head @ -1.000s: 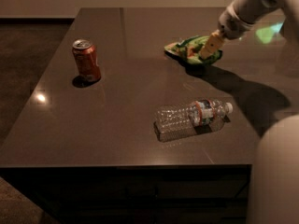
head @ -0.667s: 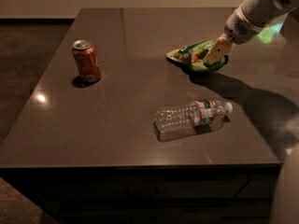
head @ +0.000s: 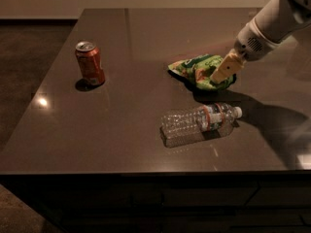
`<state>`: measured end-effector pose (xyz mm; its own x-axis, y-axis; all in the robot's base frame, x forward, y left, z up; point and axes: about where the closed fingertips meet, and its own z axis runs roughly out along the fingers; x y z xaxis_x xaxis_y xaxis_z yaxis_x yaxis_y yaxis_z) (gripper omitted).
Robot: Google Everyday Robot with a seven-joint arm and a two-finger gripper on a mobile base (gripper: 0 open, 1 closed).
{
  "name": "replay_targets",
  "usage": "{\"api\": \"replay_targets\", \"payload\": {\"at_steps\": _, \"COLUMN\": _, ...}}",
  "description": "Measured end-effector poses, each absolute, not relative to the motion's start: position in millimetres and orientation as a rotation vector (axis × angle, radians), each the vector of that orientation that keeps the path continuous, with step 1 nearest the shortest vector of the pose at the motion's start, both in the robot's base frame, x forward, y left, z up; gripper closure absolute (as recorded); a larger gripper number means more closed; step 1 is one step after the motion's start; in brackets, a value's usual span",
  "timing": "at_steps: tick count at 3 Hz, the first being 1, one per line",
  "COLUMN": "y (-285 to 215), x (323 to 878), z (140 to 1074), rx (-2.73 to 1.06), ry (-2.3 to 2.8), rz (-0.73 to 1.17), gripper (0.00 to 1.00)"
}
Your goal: Move green rice chip bag near water bottle
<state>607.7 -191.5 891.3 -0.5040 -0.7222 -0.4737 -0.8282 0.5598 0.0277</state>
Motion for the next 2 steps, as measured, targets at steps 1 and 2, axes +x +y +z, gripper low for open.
{"api": "replay_targets", "payload": {"at_steps": 1, "y": -179.5, "x": 590.8, "z": 884.3, "rx": -1.267, "ry": 2.395, "rz": 0.389, "gripper": 0.84}}
{"api": "replay_targets", "payload": {"at_steps": 2, "y": -170.9, "x": 578.8, "z": 882.1, "rx": -1.274, "ry": 2.395, "rz": 0.418, "gripper": 0.60}}
